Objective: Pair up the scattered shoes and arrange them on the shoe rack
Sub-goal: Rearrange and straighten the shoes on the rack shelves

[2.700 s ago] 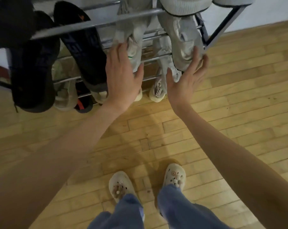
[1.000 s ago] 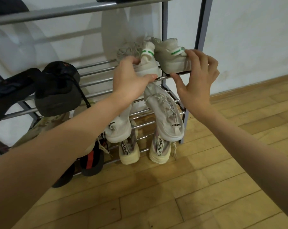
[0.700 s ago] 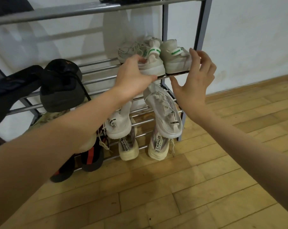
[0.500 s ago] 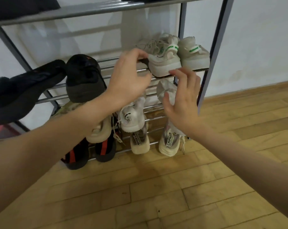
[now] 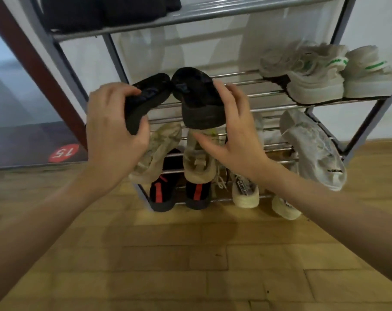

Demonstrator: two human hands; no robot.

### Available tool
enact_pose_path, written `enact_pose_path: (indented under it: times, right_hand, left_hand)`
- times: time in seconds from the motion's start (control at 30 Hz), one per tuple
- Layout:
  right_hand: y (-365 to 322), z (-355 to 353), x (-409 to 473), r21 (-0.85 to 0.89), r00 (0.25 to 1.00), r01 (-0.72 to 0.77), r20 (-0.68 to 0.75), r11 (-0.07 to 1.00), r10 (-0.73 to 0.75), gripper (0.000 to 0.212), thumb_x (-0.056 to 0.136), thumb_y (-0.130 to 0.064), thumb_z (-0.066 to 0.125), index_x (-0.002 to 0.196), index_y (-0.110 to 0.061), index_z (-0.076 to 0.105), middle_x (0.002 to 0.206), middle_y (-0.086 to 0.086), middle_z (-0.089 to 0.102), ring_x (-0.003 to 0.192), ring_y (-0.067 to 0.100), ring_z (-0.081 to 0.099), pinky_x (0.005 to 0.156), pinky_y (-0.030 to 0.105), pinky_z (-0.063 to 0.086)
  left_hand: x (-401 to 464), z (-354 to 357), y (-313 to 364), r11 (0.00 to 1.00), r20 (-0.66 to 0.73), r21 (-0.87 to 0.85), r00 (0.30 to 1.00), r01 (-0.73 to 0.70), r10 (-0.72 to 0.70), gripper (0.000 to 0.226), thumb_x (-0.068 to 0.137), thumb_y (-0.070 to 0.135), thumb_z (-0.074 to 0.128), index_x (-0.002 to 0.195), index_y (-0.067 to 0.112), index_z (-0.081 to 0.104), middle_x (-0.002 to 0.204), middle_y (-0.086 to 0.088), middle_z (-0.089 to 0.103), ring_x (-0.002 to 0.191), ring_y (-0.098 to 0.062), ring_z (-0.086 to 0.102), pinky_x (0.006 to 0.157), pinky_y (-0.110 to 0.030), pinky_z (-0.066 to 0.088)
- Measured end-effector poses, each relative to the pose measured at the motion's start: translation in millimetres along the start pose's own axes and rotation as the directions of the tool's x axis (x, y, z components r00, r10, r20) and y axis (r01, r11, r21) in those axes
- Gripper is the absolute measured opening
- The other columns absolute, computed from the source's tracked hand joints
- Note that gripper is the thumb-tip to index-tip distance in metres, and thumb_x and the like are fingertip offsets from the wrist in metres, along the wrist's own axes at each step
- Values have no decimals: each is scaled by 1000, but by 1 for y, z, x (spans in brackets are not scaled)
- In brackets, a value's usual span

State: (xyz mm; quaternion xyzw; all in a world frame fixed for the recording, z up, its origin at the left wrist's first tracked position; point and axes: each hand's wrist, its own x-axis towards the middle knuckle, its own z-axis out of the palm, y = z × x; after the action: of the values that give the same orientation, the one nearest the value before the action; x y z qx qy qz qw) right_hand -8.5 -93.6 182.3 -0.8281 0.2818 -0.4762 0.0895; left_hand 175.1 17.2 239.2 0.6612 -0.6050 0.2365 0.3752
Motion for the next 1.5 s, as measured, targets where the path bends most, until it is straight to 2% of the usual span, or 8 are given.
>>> enact_pose_path:
  times: [0.2,0.3,0.5,0.8,1.1,1.23,1.4,1.5]
  right_hand:
    - [-14,29,8,106,995,-85,-40,991,90,72,83,-46,59,141,-13,32,146,16,28,131,29,38,103,50,42]
    - [-13,31,7,111,996,-83,-33,990,87,68,85,-46,60,137,-10,35,149,17,27,136,29,35,106,50,40]
    - [-12,28,10,119,997,-63,-31,991,67,62,88,-45,60,131,-5,40,150,17,31,139,28,34,105,49,40]
    - [-17,29,25,181,994,-73,-66,981,86,53,87,-35,65,126,-5,43,145,14,37,131,26,43,101,46,44]
    - [-20,43,29,165,995,-73,-47,984,82,55,87,-34,66,126,-5,42,148,16,33,130,27,43,100,46,45]
    - [-27,55,40,160,995,-67,-58,985,78,57,85,-38,66,126,-5,43,147,16,35,127,28,46,98,47,47]
    - [-33,65,39,52,998,-56,16,997,55,63,83,-49,63,128,-8,44,151,20,30,136,32,39,103,48,44]
    - [-31,61,32,-11,997,-27,69,1000,27,62,89,-42,60,137,-8,40,155,23,21,141,33,32,111,43,37]
  left_hand:
    - [-6,-4,-38,995,127,75,989,67,-76,52,90,22,57,136,3,43,130,-16,54,121,-29,48,102,-39,38]
    - [-6,-6,-43,996,160,72,985,50,-61,47,92,25,57,134,6,51,123,-15,63,113,-31,57,95,-44,45]
    - [-3,-2,-28,989,30,-25,989,143,-142,35,84,16,67,119,8,65,110,-10,70,103,-24,63,90,-35,48]
    - [24,26,-27,965,-26,-59,966,255,-256,39,85,17,67,123,9,63,117,-10,68,110,-25,60,92,-25,40]
    - [26,5,-55,988,248,-58,961,143,-125,62,82,20,73,137,9,48,131,-11,59,121,-24,53,94,-19,36]
    - [17,-2,-68,998,239,18,969,63,-66,63,80,24,75,134,4,50,125,-15,61,116,-30,56,94,-32,42]
    - [15,-1,-76,999,221,3,975,37,-37,60,80,31,74,130,5,55,120,-13,66,110,-29,60,88,-31,45]
    - [15,2,-77,999,208,-9,978,33,-30,58,81,30,73,130,6,55,120,-13,66,110,-28,60,87,-29,44]
